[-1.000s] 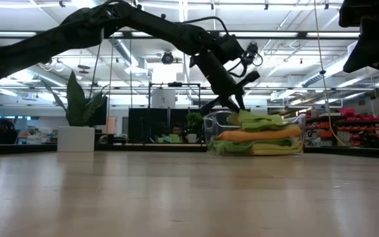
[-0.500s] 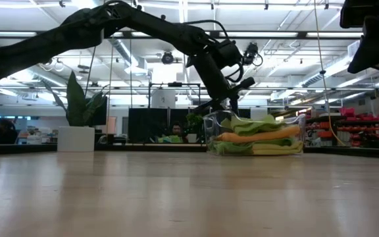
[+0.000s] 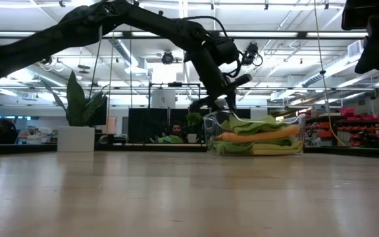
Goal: Fold microfiber towels
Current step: Stack the light green towel on top of the orange towel in the transparent bin
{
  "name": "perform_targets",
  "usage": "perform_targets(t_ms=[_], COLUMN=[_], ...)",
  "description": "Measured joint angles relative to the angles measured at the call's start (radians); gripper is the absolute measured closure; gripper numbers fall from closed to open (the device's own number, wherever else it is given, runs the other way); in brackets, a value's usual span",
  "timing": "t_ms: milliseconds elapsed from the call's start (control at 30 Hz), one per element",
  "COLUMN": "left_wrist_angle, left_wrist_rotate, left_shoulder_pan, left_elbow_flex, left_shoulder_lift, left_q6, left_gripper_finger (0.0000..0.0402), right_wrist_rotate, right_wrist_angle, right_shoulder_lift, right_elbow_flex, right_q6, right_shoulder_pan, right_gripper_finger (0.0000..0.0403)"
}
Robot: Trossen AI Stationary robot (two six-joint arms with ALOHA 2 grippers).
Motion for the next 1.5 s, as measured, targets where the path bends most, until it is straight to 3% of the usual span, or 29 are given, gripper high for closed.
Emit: perform_targets(t_ms=[233,567,767,1267,1500], left_wrist_angle=[-0.100,-0.057,-0.030,-0.041,-0.045], left_wrist_rotate=[-0.007,0.005,-0.033,-0.019,0.013], left_shoulder_pan=[0.006,0.015,0.014,0.015,0.010], left_elbow_flex=[-0.001,0.000,0.000,-0.002,-0.002], left_shoulder_lift=[-0.027,-0.064,-0.067,0.003,0.032], left_q6=[0.054,0.049,0.075,0.146,0.150], left_gripper_finger=[0.0319,0.0313,0.0332,0.0388,0.0385], right_wrist_rotate=[-0.016,-0.025,-0.020,-0.019,-0.019], right_wrist_angle=[0.003,0.008,0.008,0.008,0.008], right_shoulder_lift=[0.000,0.000,0.000,0.000,0.000], right_elbow_flex=[0.000,0.000,0.000,0.000,0.000], right_q6=[0.003,0.002,-0.021,-0.042,-0.039], right_shoulder_pan=[0.001,-0.002,-0.035,-0.086,-0.085], right_gripper_finger=[0.0392,0.0392,0.0392,0.0394,0.0396])
